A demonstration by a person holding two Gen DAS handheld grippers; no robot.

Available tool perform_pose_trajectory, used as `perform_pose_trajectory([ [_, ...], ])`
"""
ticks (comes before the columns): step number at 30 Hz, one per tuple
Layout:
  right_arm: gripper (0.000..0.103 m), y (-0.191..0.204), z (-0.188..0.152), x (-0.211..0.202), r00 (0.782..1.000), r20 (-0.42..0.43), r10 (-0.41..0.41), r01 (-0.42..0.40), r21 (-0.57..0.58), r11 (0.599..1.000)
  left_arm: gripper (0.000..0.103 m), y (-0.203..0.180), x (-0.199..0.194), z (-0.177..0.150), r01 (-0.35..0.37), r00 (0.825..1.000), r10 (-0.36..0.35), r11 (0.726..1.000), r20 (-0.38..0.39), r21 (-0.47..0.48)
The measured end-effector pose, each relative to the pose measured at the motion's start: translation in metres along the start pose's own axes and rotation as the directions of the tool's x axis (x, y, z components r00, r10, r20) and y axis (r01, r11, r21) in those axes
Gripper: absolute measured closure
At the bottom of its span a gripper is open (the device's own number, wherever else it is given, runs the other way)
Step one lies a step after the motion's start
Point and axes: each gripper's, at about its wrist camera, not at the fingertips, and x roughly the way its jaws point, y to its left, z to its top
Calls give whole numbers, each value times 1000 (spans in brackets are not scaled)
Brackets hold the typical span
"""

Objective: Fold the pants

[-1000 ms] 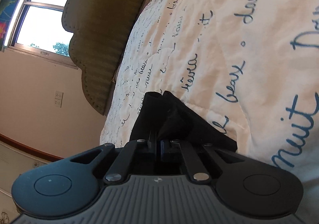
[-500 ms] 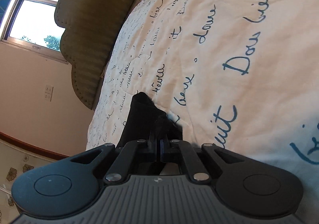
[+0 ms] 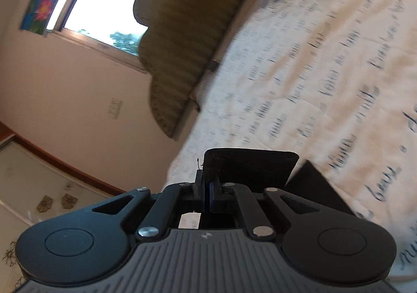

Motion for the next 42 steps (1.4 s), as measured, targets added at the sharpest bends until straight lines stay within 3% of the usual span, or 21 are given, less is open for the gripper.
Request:
perform_pose_trajectory([
  [2, 100, 12, 7, -11, 996, 34, 77, -77, -15, 997, 93, 0, -3, 0, 26, 1000, -26, 1000, 5, 0],
  [3, 100, 8, 8, -16, 996, 42, 76, -75, -18, 997, 92, 1, -2, 0, 33, 999, -33, 999, 8, 2],
  [6, 99, -54, -5, -22, 997, 4, -78, 77, 94, 993, 92, 6, 7, -1, 22, 1000, -22, 1000, -10, -22],
  [8, 99, -103, -21, -24, 981, -35, -190, 193, 177, 965, 91, 9, 13, -1, 17, 999, -18, 999, -29, -33],
  [10, 99, -126, -33, -27, 978, -42, -206, 211, 206, 956, 91, 6, 15, 1, 14, 999, -14, 1000, -35, -21],
  [14, 99, -116, -31, -24, 981, -34, -189, 192, 185, 964, 91, 2, 16, 4, 8, 999, -9, 1000, -37, -12],
  [19, 99, -90, -24, -36, 994, 4, -113, 111, 144, 983, 92, 10, 12, -4, 20, 999, -21, 999, -28, -32],
  [22, 99, -119, -34, -33, 978, -49, -203, 209, 190, 959, 91, 15, 11, -3, 22, 999, -24, 999, -34, -48],
  [28, 98, -124, -40, -31, 979, -44, -201, 205, 153, 967, 95, 8, 2, -3, 3, 1000, -2, 1000, -23, 20],
  [33, 98, -126, -42, -33, 983, -36, -178, 182, 142, 973, 95, -9, -16, -2, -2, 999, -3, 995, 47, 103],
  [36, 98, -128, -44, -33, 985, -21, -170, 172, 118, 978, 95, -3, -2, -6, -69, 998, 69, 991, -2, 113],
  [40, 98, -129, -43, -35, 986, -23, -167, 169, 113, 979, 90, 13, 0, -8, -17, 1000, 17, 999, -2, 46],
  [41, 98, -126, -42, -36, 984, -28, -175, 177, 112, 978, 83, 12, -4, -8, 1, 1000, -1, 999, 4, 50],
  [42, 95, -122, -41, -37, 982, -30, -189, 191, 108, 976, 84, 10, -10, -8, 7, 1000, -8, 998, 14, 64],
])
